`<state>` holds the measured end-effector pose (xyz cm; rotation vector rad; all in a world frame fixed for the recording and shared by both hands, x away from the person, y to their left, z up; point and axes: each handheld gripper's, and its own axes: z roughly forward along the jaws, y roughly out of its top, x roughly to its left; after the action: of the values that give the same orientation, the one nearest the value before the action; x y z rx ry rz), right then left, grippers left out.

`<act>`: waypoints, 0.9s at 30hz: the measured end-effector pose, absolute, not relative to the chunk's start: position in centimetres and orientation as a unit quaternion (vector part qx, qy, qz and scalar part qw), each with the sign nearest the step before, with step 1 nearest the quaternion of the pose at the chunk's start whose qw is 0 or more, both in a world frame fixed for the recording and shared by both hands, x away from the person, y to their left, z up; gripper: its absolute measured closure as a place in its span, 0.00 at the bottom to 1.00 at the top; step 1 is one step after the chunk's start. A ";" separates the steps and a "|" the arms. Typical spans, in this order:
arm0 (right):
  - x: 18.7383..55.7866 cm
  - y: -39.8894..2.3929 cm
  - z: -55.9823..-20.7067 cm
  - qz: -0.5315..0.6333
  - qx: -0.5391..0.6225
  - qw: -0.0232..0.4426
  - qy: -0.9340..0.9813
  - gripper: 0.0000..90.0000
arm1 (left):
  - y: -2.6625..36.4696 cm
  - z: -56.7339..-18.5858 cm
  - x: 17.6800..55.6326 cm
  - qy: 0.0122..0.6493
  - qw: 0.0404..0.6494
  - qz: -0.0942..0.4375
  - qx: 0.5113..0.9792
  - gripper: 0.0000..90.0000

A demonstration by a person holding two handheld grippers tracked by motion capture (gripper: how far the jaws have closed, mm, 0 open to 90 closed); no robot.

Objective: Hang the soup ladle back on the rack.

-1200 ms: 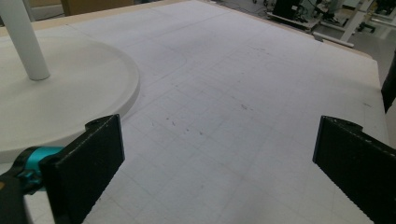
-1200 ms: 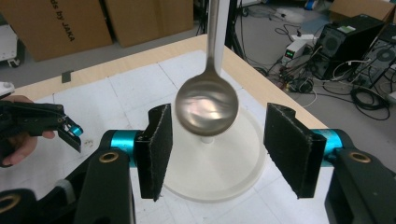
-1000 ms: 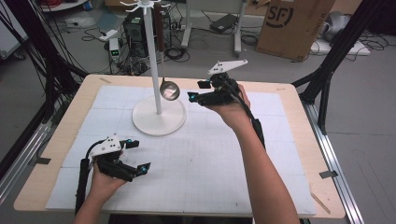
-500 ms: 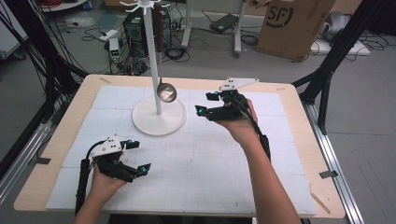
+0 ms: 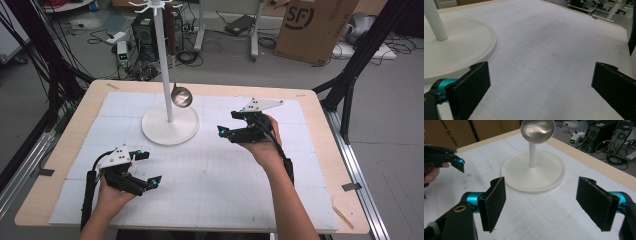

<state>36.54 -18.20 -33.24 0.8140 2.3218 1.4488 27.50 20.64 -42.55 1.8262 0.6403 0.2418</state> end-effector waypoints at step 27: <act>32.1 -22.5 -40.3 0.490 0.330 0.121 0.797 0.12 | 20.5 -42.5 28.0 0.272 0.562 0.104 0.774 0.03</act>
<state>32.12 -22.47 -40.29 0.9653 2.3295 1.4320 28.00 20.47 -42.46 1.8237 0.6399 0.2449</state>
